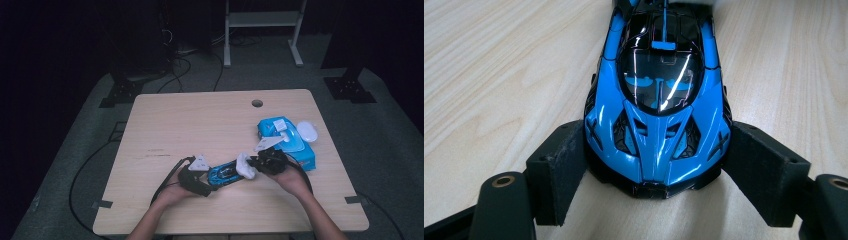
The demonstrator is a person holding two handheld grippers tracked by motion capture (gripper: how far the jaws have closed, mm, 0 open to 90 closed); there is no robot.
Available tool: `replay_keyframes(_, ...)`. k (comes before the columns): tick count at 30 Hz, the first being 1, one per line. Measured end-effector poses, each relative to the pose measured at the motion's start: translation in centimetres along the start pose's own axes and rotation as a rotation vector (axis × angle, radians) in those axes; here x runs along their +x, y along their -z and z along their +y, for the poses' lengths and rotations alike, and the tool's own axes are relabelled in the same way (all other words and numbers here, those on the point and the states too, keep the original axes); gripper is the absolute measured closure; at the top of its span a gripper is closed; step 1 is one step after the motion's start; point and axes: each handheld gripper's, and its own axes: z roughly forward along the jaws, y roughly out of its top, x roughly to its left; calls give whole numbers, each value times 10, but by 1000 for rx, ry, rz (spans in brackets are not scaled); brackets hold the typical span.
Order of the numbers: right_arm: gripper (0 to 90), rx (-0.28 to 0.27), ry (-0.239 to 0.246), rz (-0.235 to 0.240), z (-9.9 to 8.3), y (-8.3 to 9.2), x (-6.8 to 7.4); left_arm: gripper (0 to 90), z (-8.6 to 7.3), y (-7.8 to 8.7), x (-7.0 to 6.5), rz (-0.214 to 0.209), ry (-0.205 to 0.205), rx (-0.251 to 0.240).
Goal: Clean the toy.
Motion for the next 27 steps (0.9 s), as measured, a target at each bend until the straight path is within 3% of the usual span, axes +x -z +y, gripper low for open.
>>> replay_keyframes(4,711,25,53,-6,6,-11,13,252,0,0,0,7,-9,2)
replay_keyframes(10,628,11,17,75,5,-9,11,252,-1,1,0,2,-5,-2)
replay_keyframes(16,593,11,51,107,2,-18,23,253,0,0,0,5,-5,3)
replay_keyframes(19,650,-12,84,65,-5,-24,31,251,-1,1,0,4,-7,3)
replay_keyframes(24,804,10,52,71,-5,-19,24,257,0,-1,0,5,-4,6)
replay_keyframes(27,818,13,27,7,-5,-12,14,257,-1,0,0,1,0,3)
